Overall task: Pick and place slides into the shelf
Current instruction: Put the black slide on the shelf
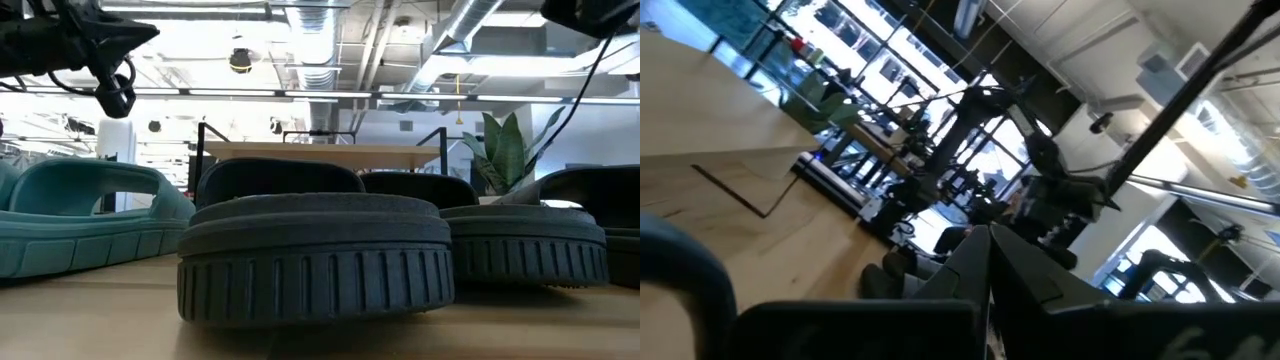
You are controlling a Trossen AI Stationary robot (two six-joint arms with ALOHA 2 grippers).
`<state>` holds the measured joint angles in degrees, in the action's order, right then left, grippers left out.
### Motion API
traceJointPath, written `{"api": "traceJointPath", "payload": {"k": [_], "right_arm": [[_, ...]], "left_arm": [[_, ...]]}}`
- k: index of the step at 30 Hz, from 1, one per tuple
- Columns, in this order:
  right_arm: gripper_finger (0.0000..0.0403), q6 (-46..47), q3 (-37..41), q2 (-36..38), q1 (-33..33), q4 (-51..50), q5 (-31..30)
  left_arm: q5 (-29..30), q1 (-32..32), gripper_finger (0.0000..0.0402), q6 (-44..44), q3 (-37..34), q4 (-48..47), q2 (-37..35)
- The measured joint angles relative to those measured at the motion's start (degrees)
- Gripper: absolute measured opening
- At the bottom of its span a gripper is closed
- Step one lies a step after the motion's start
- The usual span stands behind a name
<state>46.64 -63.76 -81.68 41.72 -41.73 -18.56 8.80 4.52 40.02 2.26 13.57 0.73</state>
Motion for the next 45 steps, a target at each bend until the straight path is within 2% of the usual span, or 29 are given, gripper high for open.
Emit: {"api": "traceJointPath", "payload": {"k": [11,15,23,29,37,45], "right_arm": [[0.0162,2.4,-2.3,-2.1,0.4,-6.4,-1.2],[0.0172,2.8,-2.3,-2.6,0.4,-9.1,-1.3],[0.0143,-4.3,-3.8,-9.2,2.0,-12.1,-1.1],[0.0118,-4.6,-4.8,-14.1,2.0,-15.3,-1.6],[0.0114,-0.4,-4.9,-20.6,1.4,-16.5,-4.1],[0.0114,3.9,-4.9,-20.6,1.3,-16.9,-8.6]], "left_arm": [[0.9,0.0,0.0,0.2,0.0,-0.4,0.0],[0.9,0.0,0.0,0.2,0.0,-0.4,0.0],[0.9,0.0,0.0,1.0,0.0,-1.3,0.0],[1.0,0.0,0.0,1.3,0.0,-2.2,0.0],[3.6,0.0,0.0,1.3,0.0,-2.8,0.0],[3.6,0.0,0.0,2.8,0.0,-2.9,0.0]]}}
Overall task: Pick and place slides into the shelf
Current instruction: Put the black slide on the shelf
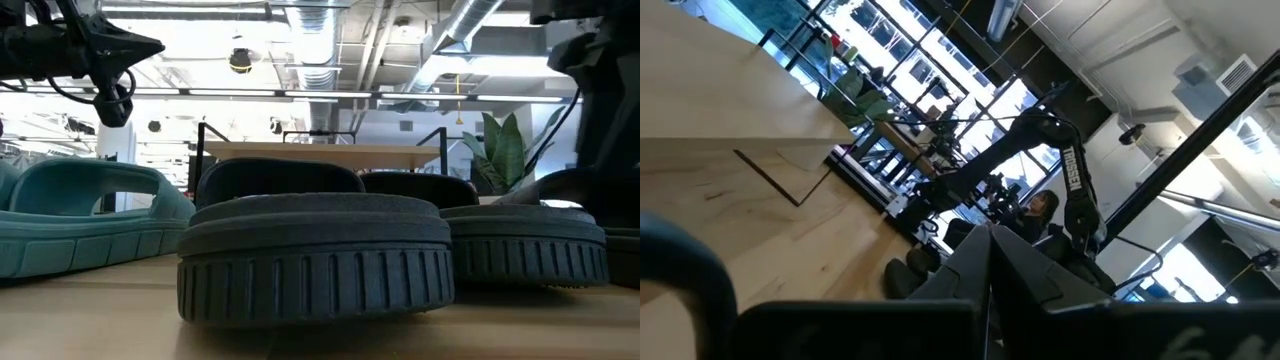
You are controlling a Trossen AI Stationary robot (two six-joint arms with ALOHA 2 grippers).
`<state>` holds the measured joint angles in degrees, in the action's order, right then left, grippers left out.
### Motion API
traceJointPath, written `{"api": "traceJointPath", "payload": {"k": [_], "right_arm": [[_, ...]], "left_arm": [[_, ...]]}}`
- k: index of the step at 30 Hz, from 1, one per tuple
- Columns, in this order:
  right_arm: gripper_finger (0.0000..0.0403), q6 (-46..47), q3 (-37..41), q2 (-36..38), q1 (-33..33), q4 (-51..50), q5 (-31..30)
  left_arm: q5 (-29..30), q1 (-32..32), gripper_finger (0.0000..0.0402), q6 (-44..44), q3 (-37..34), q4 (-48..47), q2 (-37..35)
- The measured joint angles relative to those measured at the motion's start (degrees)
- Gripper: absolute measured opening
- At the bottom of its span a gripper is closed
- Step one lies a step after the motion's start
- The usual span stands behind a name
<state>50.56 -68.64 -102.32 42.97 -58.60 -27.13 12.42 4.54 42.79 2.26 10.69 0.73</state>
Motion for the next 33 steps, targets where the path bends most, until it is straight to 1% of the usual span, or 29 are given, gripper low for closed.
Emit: {"api": "traceJointPath", "payload": {"k": [8,11,15,19,27,30,33], "right_arm": [[0.0114,-4.1,0.0,-0.1,-0.1,-0.3,-0.3],[0.0114,-4.6,1.4,-0.1,-0.1,1.6,-0.1],[0.0114,-7.5,2.9,-0.1,0.5,3.2,0.7],[0.0113,-7.5,3.0,-0.1,0.0,1.9,-1.3],[0.011,-7.5,3.6,-0.1,-2.7,2.5,-2.0],[0.0087,-7.6,3.6,-0.1,-3.3,2.4,-2.1],[0.0031,-7.6,3.6,-0.1,-3.4,2.2,-2.4]], "left_arm": [[0.0,0.0,0.0,1.0,0.0,-1.5,0.0],[0.0,0.0,0.0,1.1,0.0,-2.3,0.0],[0.0,0.0,0.0,1.6,0.0,-2.6,0.0],[0.0,0.0,0.0,2.7,0.0,-2.9,0.0],[0.1,0.0,0.0,3.6,0.0,-5.0,0.0],[1.0,0.0,0.0,3.6,0.0,-5.3,0.0],[1.9,0.0,0.0,3.6,0.0,-5.3,0.0]]}}
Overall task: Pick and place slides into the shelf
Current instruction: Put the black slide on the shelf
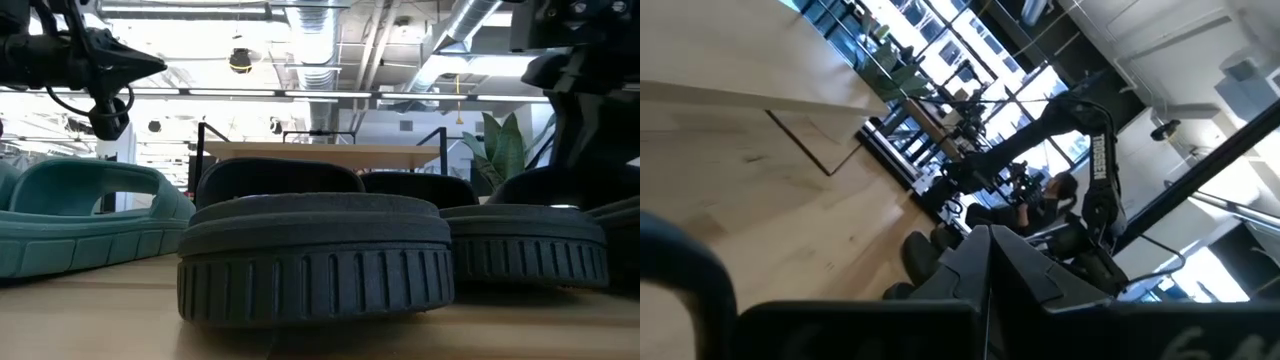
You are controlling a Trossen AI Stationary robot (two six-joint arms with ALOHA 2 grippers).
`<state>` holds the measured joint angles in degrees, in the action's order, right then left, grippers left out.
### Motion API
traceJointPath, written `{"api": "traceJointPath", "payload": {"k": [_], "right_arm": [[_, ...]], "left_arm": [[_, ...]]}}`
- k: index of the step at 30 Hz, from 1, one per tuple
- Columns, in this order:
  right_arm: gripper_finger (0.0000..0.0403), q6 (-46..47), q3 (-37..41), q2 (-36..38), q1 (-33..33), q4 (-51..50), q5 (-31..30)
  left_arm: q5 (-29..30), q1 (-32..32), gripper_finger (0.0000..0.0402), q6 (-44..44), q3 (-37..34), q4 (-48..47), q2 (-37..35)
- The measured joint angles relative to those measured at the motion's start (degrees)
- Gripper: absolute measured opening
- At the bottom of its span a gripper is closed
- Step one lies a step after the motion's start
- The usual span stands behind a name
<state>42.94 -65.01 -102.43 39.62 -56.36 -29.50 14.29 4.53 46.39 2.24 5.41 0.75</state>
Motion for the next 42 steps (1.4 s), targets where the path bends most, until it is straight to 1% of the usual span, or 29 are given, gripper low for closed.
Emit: {"api": "traceJointPath", "payload": {"k": [1,2,6,11,16,25,29,35,42], "right_arm": [[0.0017,-0.1,0.0,0.0,0.0,-0.2,-0.2],[0.0013,0.0,0.0,0.0,0.0,-0.2,-0.5],[0.0008,1.6,-0.2,0.0,0.8,-1.1,-1.4],[0.0005,5.0,-2.6,0.0,0.8,-6.5,-3.8],[0.0003,4.9,-5.5,0.0,0.9,-9.8,-5.3],[0.0002,0.7,-11.3,0.2,-0.3,-13.6,-7.4],[0.0002,-1.4,-14.2,0.2,-1.3,-16.1,-9.7],[0.0001,-7.4,-18.9,0.2,-3.8,-17.1,-11.5],[0.0001,-15.8,-24.9,0.2,-8.7,-17.0,-13.8]], "left_arm": [[0.0,0.0,0.0,0.0,0.0,0.0,0.0],[0.0,0.0,0.0,0.0,0.0,0.0,0.0],[0.0,0.0,0.0,0.0,0.0,0.0,0.0],[0.0,0.0,0.0,0.0,0.0,0.0,0.0],[0.3,0.0,0.0,0.0,0.0,-0.4,0.0],[2.2,0.0,0.0,0.0,0.0,-1.9,0.0],[2.2,0.0,0.0,0.0,0.0,-1.9,0.0],[2.2,0.0,0.0,0.0,0.0,-1.8,0.0],[1.6,0.0,0.0,0.0,0.0,-1.6,0.0]]}}
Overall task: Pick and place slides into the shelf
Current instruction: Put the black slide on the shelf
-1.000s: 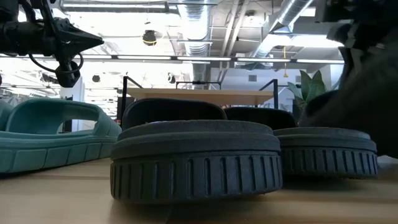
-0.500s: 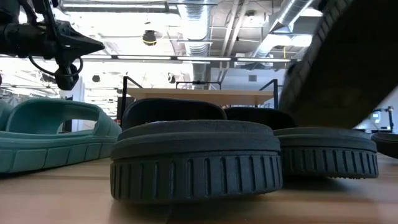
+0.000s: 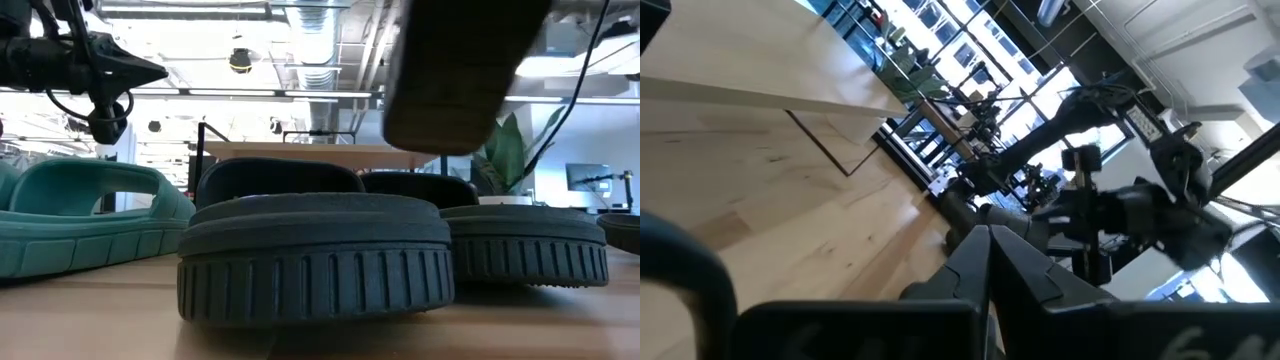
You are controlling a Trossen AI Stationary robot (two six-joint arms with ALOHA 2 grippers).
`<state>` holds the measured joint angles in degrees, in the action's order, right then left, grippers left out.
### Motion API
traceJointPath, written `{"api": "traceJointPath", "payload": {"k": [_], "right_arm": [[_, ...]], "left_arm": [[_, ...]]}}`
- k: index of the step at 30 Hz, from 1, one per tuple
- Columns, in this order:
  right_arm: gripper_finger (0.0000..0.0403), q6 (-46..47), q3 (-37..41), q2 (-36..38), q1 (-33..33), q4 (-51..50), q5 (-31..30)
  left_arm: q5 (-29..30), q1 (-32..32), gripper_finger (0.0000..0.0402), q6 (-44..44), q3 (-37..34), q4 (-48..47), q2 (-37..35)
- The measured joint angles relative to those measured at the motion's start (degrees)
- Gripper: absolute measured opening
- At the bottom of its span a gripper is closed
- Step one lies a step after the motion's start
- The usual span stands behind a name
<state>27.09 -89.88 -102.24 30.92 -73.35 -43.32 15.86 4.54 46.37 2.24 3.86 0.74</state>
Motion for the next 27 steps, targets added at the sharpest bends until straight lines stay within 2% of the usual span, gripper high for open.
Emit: {"api": "traceJointPath", "payload": {"k": [8,14,19,27], "right_arm": [[0.0001,-13.7,-7.7,0.0,-7.6,0.2,-4.8],[0.0001,-27.5,-12.0,0.0,-14.9,6.0,-5.6],[0.0001,-39.7,-12.6,0.0,-21.1,14.5,-3.3],[0.0002,-52.8,-12.6,-0.2,-30.4,27.4,3.4]], "left_arm": [[-1.3,0.0,0.0,0.0,0.0,0.4,0.0],[-2.2,0.0,0.0,-0.1,0.0,0.4,0.0],[-4.5,0.0,0.0,-1.7,0.0,0.4,0.0],[-4.9,0.0,0.0,-2.7,0.0,0.7,0.0]]}}
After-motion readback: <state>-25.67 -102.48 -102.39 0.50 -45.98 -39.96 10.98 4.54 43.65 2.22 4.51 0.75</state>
